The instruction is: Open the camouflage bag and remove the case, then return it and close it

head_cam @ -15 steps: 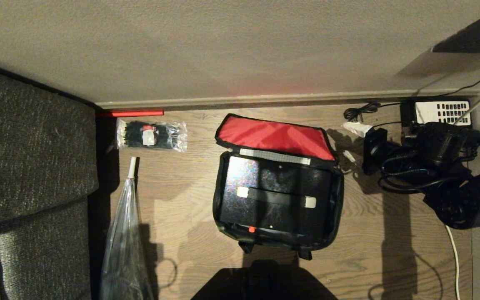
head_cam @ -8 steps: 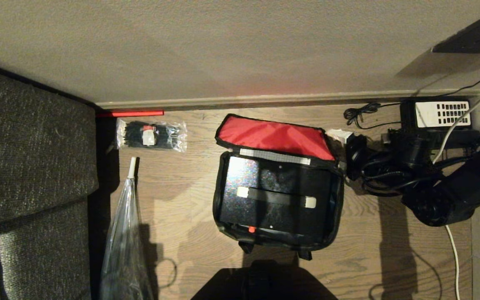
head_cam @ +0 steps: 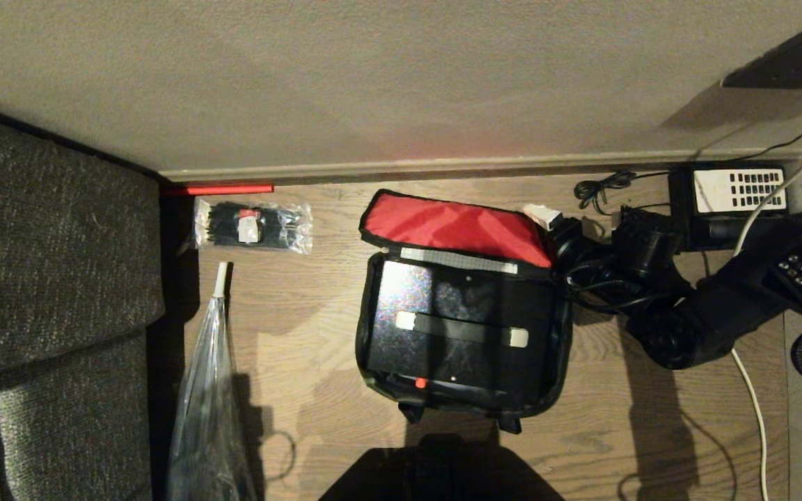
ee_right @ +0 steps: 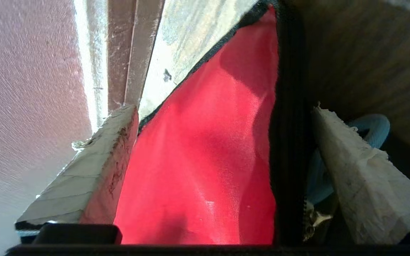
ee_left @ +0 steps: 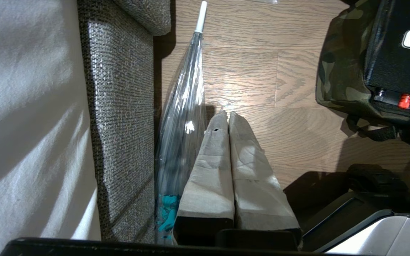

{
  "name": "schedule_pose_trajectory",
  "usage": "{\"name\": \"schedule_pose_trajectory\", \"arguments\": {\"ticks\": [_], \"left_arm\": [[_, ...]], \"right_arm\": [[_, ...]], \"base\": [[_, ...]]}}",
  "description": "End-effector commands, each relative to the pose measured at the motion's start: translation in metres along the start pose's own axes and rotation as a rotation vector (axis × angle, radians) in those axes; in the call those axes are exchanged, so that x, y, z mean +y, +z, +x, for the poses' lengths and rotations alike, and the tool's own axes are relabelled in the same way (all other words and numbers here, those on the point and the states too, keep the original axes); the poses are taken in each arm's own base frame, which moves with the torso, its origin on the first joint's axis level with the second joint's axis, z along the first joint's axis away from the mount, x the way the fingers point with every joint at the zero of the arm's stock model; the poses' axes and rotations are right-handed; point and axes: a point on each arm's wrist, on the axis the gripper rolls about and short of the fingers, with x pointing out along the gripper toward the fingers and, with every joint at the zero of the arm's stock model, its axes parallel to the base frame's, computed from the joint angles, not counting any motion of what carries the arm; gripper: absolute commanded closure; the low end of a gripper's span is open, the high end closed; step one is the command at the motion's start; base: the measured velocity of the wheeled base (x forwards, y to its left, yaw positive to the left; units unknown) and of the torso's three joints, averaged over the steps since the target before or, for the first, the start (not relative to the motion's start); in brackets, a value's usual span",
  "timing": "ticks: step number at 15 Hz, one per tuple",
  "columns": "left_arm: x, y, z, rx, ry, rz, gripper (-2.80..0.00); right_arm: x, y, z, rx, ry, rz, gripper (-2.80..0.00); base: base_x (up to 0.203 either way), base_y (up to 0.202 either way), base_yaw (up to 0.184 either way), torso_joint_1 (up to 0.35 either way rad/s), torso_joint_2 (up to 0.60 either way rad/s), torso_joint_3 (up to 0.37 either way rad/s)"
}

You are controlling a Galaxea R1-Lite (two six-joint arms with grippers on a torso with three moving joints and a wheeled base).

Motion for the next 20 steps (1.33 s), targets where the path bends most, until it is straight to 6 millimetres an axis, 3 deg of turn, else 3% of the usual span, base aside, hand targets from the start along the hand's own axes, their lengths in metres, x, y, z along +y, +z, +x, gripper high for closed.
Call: {"name": "schedule_pose_trajectory", "arguments": {"ticks": [1, 3, 4, 12, 20], "left_arm": [[0.0, -0.001, 0.0, 0.003, 0.0, 0.0, 0.0], [0.0, -0.001, 0.0, 0.003, 0.0, 0.0, 0.0], [0.0, -0.001, 0.0, 0.003, 0.0, 0.0, 0.0], [0.0, -0.001, 0.0, 0.003, 0.0, 0.0, 0.0], [0.0, -0.001, 0.0, 0.003, 0.0, 0.0, 0.0]], "right_arm": [[-0.004, 0.002, 0.002, -0.009, 0.0, -0.005, -2.8], [-0.004, 0.008, 0.0, -0.031, -0.003, 0.0, -2.8], [-0.004, 0.008, -0.001, -0.036, -0.008, -0.004, 0.0], [0.001, 0.017, -0.013, -0.037, -0.009, -0.118, 0.0], [0.044, 0.031, -0.063, 0.06, 0.162, -0.175, 0.0]], "base": [[0.0, 0.0, 0.0, 0.0, 0.0, 0.0], [0.0, 0.0, 0.0, 0.0, 0.0, 0.0], [0.0, 0.0, 0.0, 0.0, 0.0, 0.0], [0.0, 0.0, 0.0, 0.0, 0.0, 0.0], [0.0, 0.0, 0.0, 0.0, 0.0, 0.0]]}}
